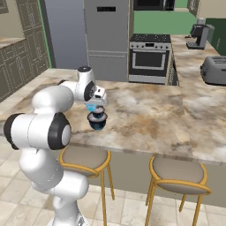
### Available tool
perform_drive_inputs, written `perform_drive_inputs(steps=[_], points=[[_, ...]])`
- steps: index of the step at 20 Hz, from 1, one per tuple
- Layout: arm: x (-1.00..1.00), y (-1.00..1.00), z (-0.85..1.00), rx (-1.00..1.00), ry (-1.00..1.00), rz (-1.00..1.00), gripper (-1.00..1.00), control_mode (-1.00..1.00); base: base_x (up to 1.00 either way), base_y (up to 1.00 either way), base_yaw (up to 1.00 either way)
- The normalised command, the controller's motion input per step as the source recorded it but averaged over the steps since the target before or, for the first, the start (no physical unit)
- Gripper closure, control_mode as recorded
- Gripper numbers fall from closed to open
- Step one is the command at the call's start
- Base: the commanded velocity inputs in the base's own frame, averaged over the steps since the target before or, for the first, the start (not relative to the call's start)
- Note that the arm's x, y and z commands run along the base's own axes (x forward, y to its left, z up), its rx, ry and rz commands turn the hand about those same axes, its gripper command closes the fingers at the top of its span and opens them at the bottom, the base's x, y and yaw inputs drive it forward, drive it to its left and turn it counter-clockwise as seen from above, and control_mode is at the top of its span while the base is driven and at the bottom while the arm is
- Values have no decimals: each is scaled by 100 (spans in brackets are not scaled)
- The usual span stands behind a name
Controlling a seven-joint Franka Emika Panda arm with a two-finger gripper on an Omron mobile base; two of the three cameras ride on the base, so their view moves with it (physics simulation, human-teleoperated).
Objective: Stack the yogurt containers by placing the smaller containers on top of the larger containers.
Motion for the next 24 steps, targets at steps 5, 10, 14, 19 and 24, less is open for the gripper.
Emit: perform_drive_inputs(steps=[5,10,14,19,24], points=[[16,0,-5,0,0,0,100,-100,0,0,0],[18,0,0,0,0,0,100,-100,0,0,0],[12,0,0,0,0,0,100,-100,0,0,0],[8,0,-3,0,0,0,100,-100,0,0,0],[8,0,-6,0,0,0,100,-100,0,0,0]])
